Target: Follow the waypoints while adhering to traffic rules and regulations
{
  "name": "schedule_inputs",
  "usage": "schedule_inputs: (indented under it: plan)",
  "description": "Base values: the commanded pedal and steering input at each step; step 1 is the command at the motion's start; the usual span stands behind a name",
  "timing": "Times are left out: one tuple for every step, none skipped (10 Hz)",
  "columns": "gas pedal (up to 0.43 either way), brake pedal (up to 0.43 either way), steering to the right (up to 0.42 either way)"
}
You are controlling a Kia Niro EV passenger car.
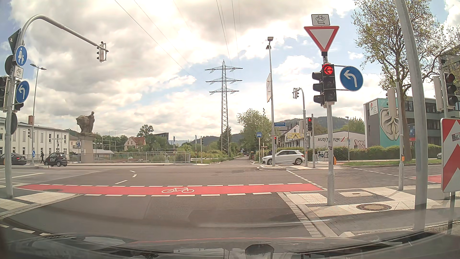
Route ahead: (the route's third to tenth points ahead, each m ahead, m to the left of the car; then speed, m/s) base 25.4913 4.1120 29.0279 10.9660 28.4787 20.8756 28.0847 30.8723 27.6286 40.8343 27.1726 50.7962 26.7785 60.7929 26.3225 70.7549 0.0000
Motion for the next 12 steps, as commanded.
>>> schedule_inputs:
  plan:
    - [0.0,0.25,-0.004]
    - [0.0,0.25,-0.004]
    - [0.0,0.25,-0.004]
    - [0.0,0.25,-0.004]
    - [0.0,0.25,-0.004]
    - [0.0,0.25,-0.004]
    - [0.0,0.25,-0.004]
    - [0.0,0.25,-0.004]
    - [0.0,0.25,-0.004]
    - [0.0,0.256,-0.004]
    - [0.0,0.25,-0.004]
    - [0.0,0.25,-0.004]
